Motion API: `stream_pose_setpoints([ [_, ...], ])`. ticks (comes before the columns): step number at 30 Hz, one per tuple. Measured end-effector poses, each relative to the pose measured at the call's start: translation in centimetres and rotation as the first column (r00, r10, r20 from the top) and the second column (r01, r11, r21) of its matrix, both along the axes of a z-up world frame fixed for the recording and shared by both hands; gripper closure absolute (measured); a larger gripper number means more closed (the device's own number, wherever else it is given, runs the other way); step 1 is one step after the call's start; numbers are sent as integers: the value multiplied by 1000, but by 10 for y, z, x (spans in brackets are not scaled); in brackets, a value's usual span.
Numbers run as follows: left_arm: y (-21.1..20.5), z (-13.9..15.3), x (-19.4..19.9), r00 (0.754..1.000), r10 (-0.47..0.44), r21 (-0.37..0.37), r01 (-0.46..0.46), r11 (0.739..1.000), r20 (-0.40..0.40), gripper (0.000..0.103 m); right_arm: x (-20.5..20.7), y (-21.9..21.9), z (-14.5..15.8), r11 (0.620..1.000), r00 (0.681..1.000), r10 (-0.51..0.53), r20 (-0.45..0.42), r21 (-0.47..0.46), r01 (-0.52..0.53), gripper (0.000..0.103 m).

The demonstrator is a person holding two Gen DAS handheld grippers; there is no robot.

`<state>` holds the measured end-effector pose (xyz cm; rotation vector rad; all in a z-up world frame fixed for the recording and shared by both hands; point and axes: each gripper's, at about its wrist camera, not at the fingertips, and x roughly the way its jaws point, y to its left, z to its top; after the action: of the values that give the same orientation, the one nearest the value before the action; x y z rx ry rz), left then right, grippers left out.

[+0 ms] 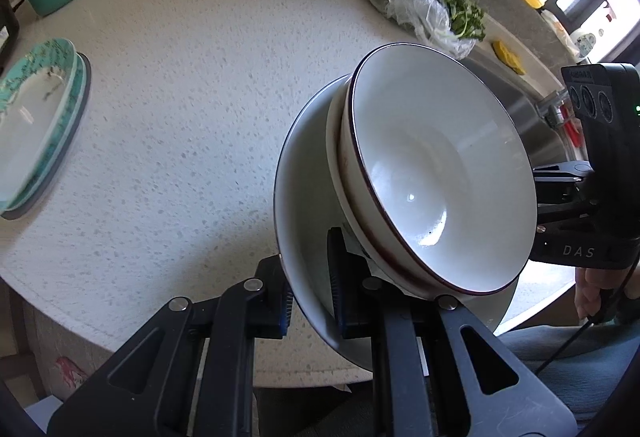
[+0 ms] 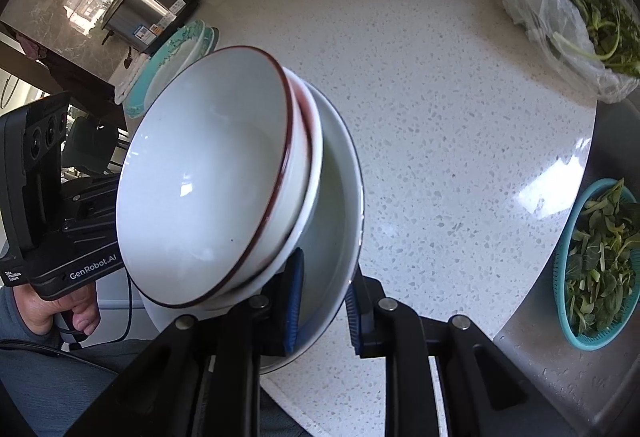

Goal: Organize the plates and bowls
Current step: 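Lift the plate with bowls and lower it onto the teal floral plates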

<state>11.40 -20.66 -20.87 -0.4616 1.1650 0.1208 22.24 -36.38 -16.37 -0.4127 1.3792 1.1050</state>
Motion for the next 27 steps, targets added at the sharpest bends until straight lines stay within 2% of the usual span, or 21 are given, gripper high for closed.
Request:
stream_pose_setpoints([
  [8, 22, 51, -10, 999, 30, 19, -31, 999, 31, 90, -5, 23, 48, 999, 999, 31, 32, 29, -32, 82],
  [14, 57, 77, -28, 996, 78, 21, -79, 997, 50, 90, -14, 58, 67, 996, 996, 73, 48, 48, -76, 82],
  [20, 106, 91, -50, 990, 126, 38, -129, 991, 62, 90, -28, 103, 75, 990, 991, 124, 58, 60, -127, 82],
  [27, 175, 91, -77, 981, 183, 58, -187, 981, 66, 90, -47, 170, 72, 980, 982, 177, 62, 80, -182, 82],
])
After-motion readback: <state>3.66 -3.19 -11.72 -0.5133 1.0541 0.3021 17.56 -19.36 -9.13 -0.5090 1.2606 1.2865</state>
